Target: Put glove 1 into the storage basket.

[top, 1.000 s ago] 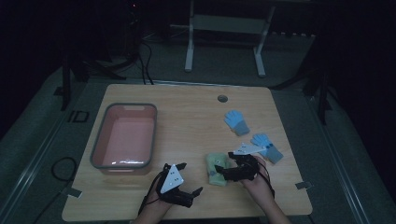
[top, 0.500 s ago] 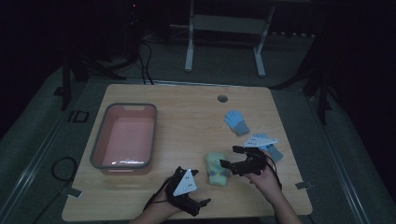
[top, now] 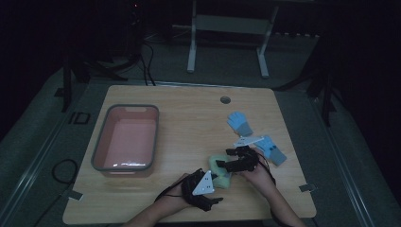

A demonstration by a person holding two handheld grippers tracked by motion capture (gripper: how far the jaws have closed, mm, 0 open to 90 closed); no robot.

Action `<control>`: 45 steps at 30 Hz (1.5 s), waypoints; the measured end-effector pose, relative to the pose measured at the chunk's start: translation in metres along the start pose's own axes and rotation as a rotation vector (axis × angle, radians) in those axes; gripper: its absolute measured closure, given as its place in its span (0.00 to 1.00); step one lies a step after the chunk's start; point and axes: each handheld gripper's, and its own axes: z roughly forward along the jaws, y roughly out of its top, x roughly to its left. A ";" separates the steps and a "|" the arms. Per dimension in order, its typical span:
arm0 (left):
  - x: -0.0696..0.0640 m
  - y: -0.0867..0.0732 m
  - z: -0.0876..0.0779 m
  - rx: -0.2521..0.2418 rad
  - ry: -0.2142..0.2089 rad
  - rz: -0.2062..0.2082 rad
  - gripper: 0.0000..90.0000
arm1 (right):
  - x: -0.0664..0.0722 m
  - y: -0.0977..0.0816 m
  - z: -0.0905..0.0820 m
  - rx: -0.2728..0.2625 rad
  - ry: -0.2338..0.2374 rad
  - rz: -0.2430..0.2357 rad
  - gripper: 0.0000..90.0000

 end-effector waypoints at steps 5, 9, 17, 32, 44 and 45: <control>0.006 0.001 0.012 0.036 -0.009 0.038 0.37 | -0.013 -0.005 0.014 0.067 0.098 0.076 0.46; 0.009 0.001 0.018 0.069 0.003 0.074 0.37 | -0.015 -0.007 0.018 0.081 0.136 0.093 0.56; 0.009 -0.002 0.024 0.096 0.052 0.127 0.47 | -0.010 -0.006 0.016 0.083 0.104 0.046 0.68; 0.020 0.007 0.019 0.108 0.083 0.079 0.83 | -0.002 0.001 0.008 0.054 0.075 0.047 0.81; 0.033 0.022 -0.011 0.114 0.124 0.095 0.84 | 0.010 0.030 -0.002 -0.005 0.090 0.028 0.82; 0.035 0.024 -0.015 0.115 0.128 0.096 0.84 | 0.011 0.033 -0.003 -0.011 0.091 0.028 0.82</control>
